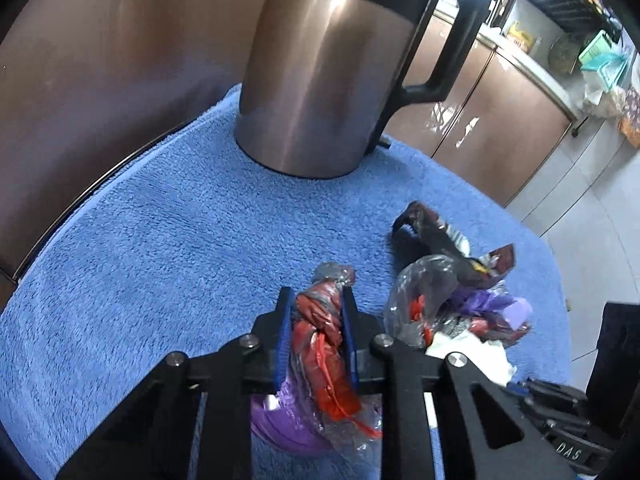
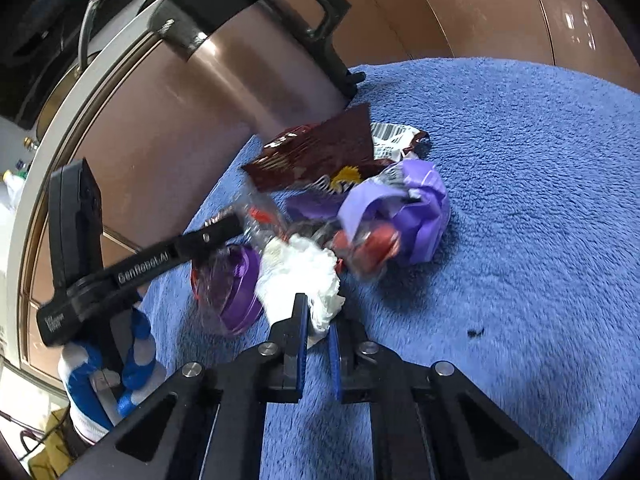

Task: Collect trash
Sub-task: 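Grasp the red-wrapped plastic bag with left tool while right tool grasps tissue, then carry the tissue and red-wrapped bag over the bin and open both tools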

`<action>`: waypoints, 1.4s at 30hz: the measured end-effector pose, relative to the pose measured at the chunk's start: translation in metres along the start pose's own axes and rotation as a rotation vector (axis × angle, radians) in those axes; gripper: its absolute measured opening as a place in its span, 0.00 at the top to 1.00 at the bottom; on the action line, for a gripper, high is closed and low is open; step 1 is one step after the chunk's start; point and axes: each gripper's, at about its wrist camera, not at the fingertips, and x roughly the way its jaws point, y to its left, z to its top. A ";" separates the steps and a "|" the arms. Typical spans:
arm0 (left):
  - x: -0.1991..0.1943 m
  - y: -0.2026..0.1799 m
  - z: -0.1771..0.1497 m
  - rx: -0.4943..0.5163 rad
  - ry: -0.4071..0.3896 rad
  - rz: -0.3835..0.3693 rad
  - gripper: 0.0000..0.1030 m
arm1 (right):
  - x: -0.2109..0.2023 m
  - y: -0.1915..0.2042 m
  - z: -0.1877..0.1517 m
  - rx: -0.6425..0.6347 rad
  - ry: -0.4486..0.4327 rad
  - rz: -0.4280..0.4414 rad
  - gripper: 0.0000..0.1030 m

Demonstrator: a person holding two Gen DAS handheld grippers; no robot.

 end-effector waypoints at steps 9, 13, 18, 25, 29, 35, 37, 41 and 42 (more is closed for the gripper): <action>-0.058 -0.010 -0.018 -0.007 -0.067 -0.029 0.80 | -0.047 0.013 -0.032 -0.068 -0.030 -0.014 0.94; -0.085 -0.021 -0.027 0.014 -0.093 -0.033 0.80 | -0.074 0.014 -0.049 -0.067 -0.059 -0.005 0.94; -0.123 -0.044 -0.039 0.041 -0.156 -0.013 0.80 | -0.120 0.015 -0.065 -0.056 -0.131 -0.008 0.94; -0.178 -0.102 -0.072 0.124 -0.268 0.044 0.80 | -0.189 0.015 -0.085 -0.071 -0.264 -0.058 0.94; -0.193 -0.145 -0.096 0.181 -0.301 0.060 0.80 | -0.220 0.007 -0.100 -0.062 -0.328 -0.083 0.94; -0.201 -0.199 -0.124 0.266 -0.332 0.079 0.80 | -0.260 -0.009 -0.123 -0.035 -0.408 -0.117 0.94; -0.200 -0.215 -0.132 0.293 -0.335 0.078 0.80 | -0.270 -0.015 -0.131 -0.026 -0.426 -0.130 0.94; -0.195 -0.244 -0.147 0.333 -0.333 0.076 0.80 | -0.281 -0.029 -0.142 -0.004 -0.437 -0.147 0.94; -0.193 -0.249 -0.150 0.340 -0.332 0.076 0.80 | -0.284 -0.033 -0.145 0.001 -0.437 -0.152 0.94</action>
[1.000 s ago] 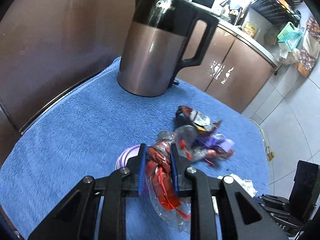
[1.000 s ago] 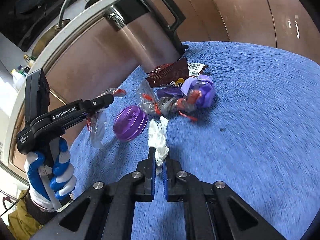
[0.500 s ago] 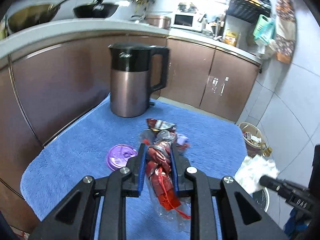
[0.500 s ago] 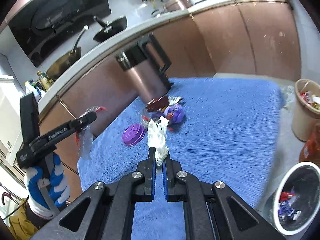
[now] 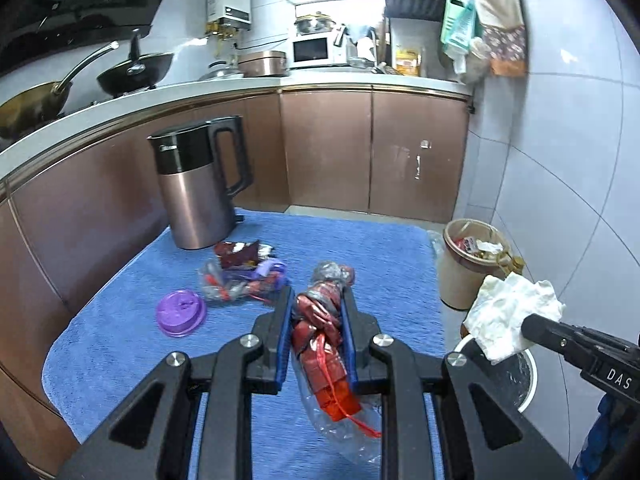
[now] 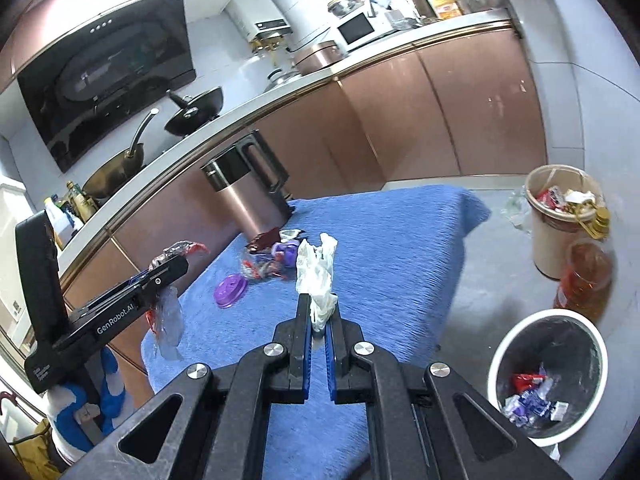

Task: Collect trash
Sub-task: 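Carry the tissue and red-wrapped bag over the bin and open both tools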

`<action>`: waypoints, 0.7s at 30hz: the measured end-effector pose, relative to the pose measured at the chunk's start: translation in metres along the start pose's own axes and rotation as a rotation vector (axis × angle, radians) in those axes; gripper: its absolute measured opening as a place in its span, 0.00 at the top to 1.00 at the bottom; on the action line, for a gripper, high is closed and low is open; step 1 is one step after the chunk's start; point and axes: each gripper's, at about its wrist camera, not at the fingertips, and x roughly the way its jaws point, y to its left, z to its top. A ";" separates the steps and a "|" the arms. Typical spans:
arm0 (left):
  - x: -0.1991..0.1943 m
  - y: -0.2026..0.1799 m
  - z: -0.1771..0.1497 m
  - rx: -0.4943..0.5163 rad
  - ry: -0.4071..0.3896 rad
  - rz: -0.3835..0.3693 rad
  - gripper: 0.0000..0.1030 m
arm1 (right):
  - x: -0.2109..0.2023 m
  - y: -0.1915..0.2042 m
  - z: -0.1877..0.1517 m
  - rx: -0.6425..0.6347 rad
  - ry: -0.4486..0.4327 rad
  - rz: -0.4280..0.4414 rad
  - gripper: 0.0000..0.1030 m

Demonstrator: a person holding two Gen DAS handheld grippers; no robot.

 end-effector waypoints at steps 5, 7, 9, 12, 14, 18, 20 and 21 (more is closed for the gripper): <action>0.008 -0.023 -0.009 0.024 0.022 -0.009 0.80 | -0.010 -0.017 -0.006 0.017 -0.001 -0.018 0.94; 0.012 -0.028 -0.012 0.031 0.033 -0.014 0.80 | -0.011 -0.023 -0.008 0.025 -0.001 -0.024 0.94; 0.016 -0.036 -0.015 0.039 0.046 -0.025 0.80 | -0.014 -0.030 -0.010 0.031 0.001 -0.032 0.94; 0.020 -0.048 -0.019 0.052 0.062 -0.047 0.81 | -0.016 -0.044 -0.014 0.047 0.003 -0.052 0.94; 0.024 -0.058 -0.020 0.071 0.071 -0.065 0.80 | -0.018 -0.053 -0.016 0.062 0.005 -0.064 0.94; 0.035 -0.082 -0.020 0.112 0.094 -0.111 0.80 | -0.021 -0.073 -0.019 0.096 0.005 -0.114 0.94; 0.041 -0.095 -0.019 0.130 0.105 -0.134 0.80 | -0.022 -0.085 -0.021 0.116 0.005 -0.151 0.94; 0.045 -0.103 -0.018 0.141 0.110 -0.151 0.80 | -0.023 -0.093 -0.022 0.128 0.007 -0.174 0.94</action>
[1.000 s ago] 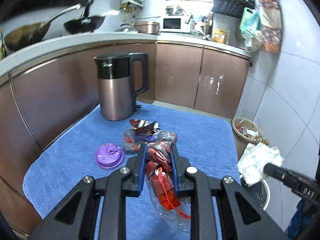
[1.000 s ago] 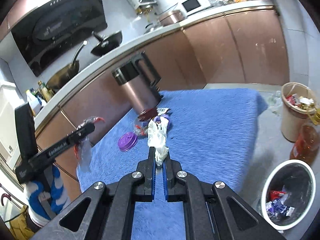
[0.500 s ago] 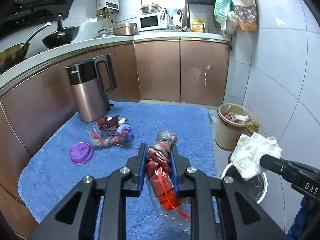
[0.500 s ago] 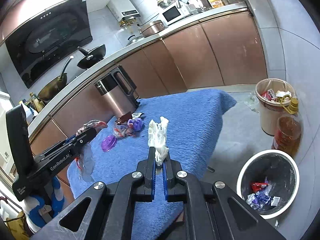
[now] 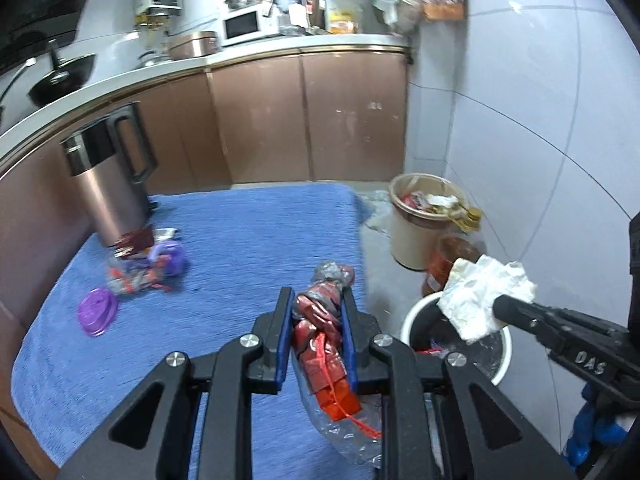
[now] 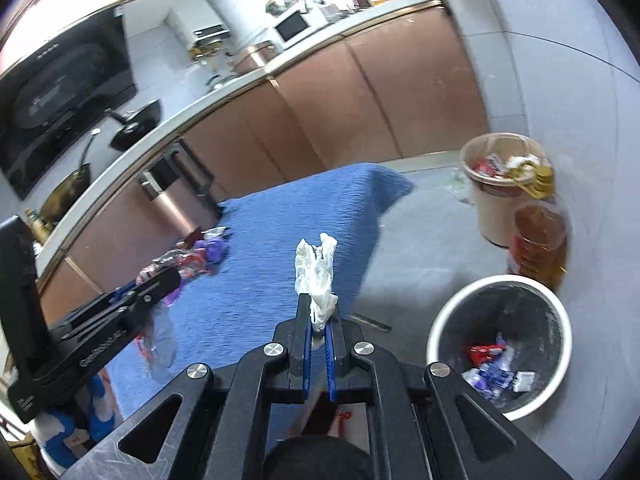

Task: Collect trash
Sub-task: 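Carry the tissue and red-wrapped bag over the bin and open both tools, then move both tools back to the remaining trash on the towel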

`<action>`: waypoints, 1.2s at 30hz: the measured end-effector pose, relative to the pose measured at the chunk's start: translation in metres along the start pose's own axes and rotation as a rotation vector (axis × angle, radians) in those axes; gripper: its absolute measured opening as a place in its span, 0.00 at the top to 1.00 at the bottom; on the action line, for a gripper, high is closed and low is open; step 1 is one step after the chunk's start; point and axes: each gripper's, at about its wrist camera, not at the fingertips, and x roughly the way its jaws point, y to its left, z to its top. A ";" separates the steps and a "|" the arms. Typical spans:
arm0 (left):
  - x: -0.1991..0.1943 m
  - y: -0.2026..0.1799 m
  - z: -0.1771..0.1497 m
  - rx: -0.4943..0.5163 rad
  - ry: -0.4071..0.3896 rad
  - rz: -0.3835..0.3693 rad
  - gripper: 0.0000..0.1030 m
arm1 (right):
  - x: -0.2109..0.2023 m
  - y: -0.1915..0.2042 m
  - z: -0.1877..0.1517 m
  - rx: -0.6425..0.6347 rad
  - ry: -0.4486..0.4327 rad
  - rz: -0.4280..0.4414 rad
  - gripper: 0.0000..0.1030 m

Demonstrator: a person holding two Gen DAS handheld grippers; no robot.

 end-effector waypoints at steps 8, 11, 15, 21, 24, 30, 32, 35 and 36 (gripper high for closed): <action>0.054 -0.067 0.021 0.071 0.075 -0.174 0.80 | 0.002 -0.066 -0.008 0.094 0.028 -0.210 0.94; 0.079 -0.092 0.027 0.079 0.117 -0.231 0.80 | 0.003 -0.091 -0.011 0.126 0.033 -0.284 0.94; 0.103 -0.115 0.033 0.066 0.147 -0.287 0.78 | 0.007 -0.117 -0.012 0.159 0.036 -0.353 0.92; 0.124 -0.144 0.042 0.076 0.161 -0.342 0.56 | 0.012 -0.136 -0.014 0.173 0.044 -0.436 0.85; 0.126 -0.151 0.042 0.071 0.177 -0.379 0.56 | 0.012 -0.141 -0.016 0.179 0.047 -0.459 0.76; 0.116 -0.144 0.036 0.079 0.175 -0.354 0.56 | 0.005 -0.143 -0.019 0.187 0.043 -0.467 0.68; 0.107 -0.140 0.034 0.100 0.159 -0.298 0.56 | 0.002 -0.139 -0.019 0.185 0.040 -0.463 0.68; 0.085 -0.129 0.030 0.142 0.100 -0.194 0.56 | 0.000 -0.132 -0.016 0.174 0.031 -0.453 0.67; 0.077 -0.124 0.029 0.151 0.083 -0.165 0.56 | -0.001 -0.127 -0.015 0.168 0.026 -0.446 0.67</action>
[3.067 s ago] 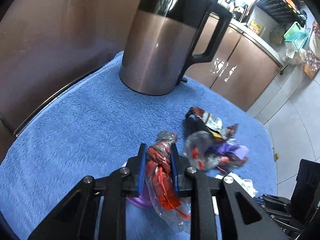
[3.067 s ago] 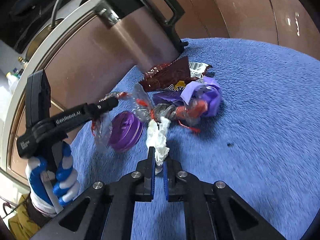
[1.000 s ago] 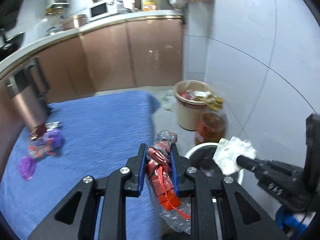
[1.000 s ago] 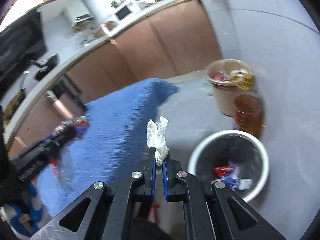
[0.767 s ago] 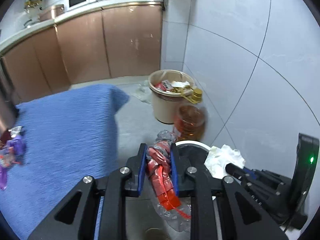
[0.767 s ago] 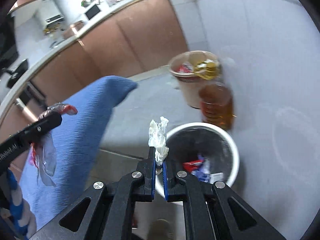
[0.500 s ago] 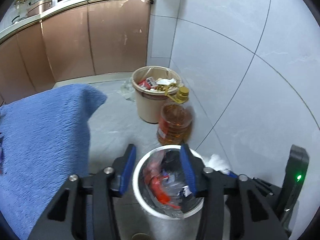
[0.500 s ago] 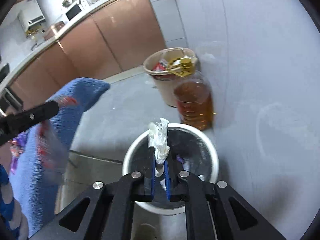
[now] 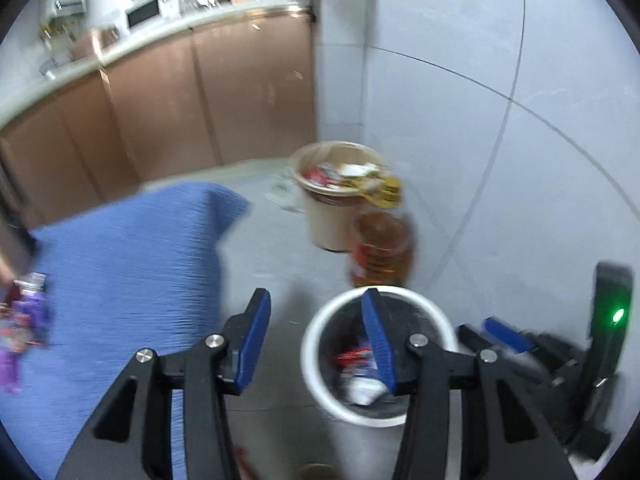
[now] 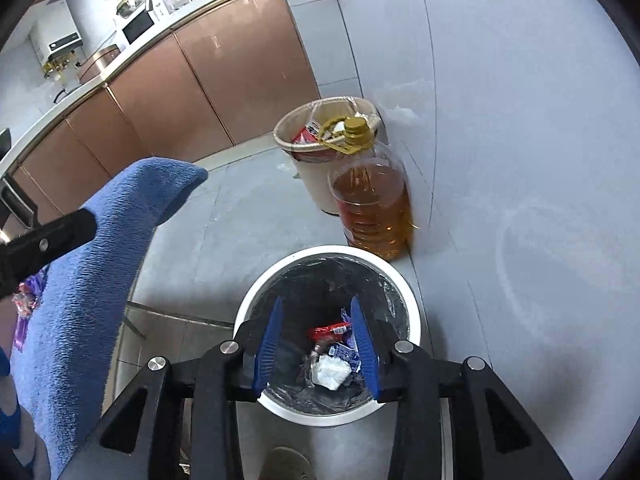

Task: Collect trash
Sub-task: 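Move both tools back to the remaining trash on the towel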

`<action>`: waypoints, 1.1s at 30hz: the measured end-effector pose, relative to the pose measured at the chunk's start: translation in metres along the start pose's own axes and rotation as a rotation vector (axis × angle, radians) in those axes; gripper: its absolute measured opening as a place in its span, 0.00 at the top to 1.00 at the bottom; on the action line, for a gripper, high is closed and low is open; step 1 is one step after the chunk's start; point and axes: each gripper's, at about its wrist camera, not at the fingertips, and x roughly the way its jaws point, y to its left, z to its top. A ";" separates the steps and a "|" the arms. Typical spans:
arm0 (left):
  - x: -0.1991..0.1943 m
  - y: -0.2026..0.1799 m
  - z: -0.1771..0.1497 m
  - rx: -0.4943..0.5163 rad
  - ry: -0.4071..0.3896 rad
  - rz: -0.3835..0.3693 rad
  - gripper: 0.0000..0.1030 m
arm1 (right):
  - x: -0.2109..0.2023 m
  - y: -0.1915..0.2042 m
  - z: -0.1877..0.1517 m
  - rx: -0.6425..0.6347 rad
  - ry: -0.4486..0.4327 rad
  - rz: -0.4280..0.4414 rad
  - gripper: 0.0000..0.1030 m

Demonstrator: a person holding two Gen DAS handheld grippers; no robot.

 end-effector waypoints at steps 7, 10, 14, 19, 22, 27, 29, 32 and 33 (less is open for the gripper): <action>-0.053 0.031 -0.025 0.021 -0.073 0.148 0.56 | -0.019 0.024 0.001 -0.043 -0.027 0.052 0.66; -0.064 0.042 -0.034 0.007 -0.081 0.185 0.56 | -0.027 0.038 0.001 -0.071 -0.036 0.074 0.66; -0.080 0.060 -0.048 -0.025 -0.078 0.224 0.56 | -0.035 0.054 0.001 -0.104 -0.045 0.102 0.65; -0.097 0.083 -0.063 -0.064 -0.074 0.273 0.56 | -0.042 0.078 0.001 -0.149 -0.056 0.137 0.64; -0.106 0.093 -0.069 -0.085 -0.070 0.296 0.56 | -0.045 0.095 0.001 -0.181 -0.057 0.163 0.64; -0.119 0.114 -0.081 -0.123 -0.071 0.332 0.56 | -0.052 0.124 -0.002 -0.241 -0.063 0.204 0.64; -0.123 0.123 -0.084 -0.140 -0.069 0.341 0.56 | -0.054 0.133 -0.004 -0.258 -0.062 0.217 0.64; -0.130 0.134 -0.090 -0.158 -0.074 0.361 0.56 | -0.055 0.148 -0.006 -0.280 -0.058 0.232 0.63; -0.132 0.137 -0.092 -0.165 -0.075 0.362 0.56 | -0.054 0.153 -0.007 -0.288 -0.054 0.238 0.63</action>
